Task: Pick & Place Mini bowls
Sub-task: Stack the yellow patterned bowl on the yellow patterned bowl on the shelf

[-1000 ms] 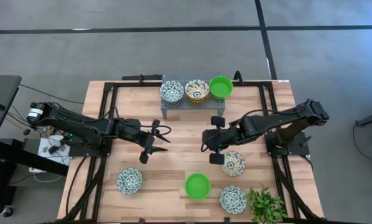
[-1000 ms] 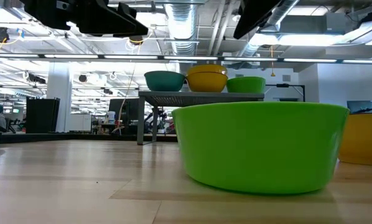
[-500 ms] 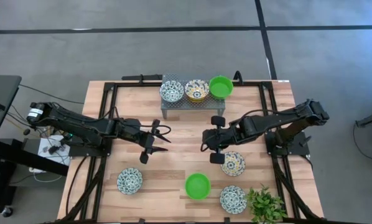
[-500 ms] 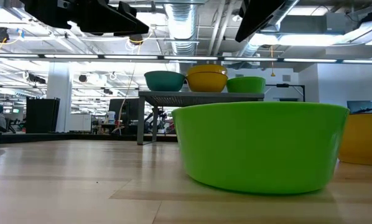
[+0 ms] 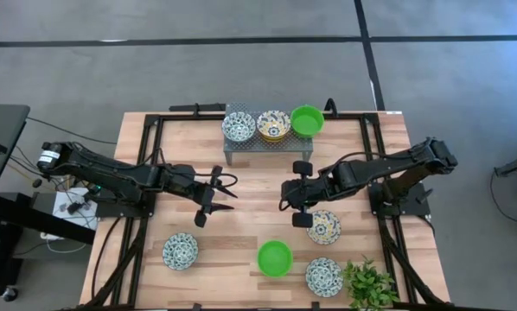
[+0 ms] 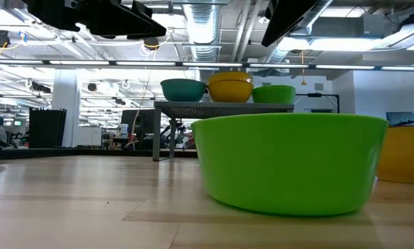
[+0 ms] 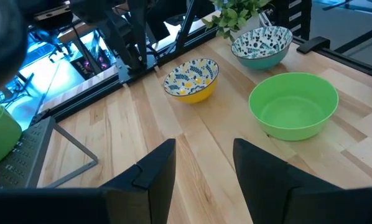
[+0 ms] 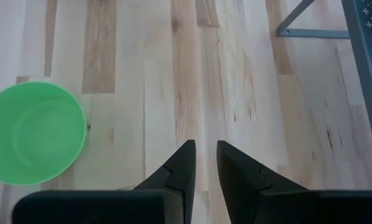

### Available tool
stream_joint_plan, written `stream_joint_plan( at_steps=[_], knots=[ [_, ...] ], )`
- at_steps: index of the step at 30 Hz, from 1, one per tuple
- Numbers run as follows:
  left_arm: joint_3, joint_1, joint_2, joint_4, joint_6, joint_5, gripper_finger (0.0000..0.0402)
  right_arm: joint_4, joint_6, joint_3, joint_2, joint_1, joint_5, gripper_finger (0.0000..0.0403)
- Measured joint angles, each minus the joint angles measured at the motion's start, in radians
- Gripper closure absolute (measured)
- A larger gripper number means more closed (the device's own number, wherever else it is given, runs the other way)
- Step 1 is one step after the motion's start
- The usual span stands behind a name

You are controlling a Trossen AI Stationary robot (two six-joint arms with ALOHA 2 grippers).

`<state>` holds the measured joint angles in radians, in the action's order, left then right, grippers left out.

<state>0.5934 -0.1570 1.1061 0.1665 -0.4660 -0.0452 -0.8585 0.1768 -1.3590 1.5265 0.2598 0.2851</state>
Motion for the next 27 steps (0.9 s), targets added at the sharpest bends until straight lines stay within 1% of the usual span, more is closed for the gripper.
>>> stream_joint_plan(
  at_steps=[5, 12, 27],
  knots=[
    [0.000, 0.000, 0.000, 0.001, 0.000, 0.000, 0.0239, 0.000, 0.000, 0.000, 0.000, 0.009, -0.056, 0.0342],
    [0.000, 0.000, 0.000, 0.010, 0.000, 0.000, 0.0239, 0.000, 0.000, 0.000, 0.000, 0.035, -0.056, 0.0342],
    [0.000, 0.000, 0.000, 0.021, 0.000, 0.000, 0.0239, 0.009, 0.000, 0.000, 0.000, 0.035, -0.056, 0.0342]
  ],
)
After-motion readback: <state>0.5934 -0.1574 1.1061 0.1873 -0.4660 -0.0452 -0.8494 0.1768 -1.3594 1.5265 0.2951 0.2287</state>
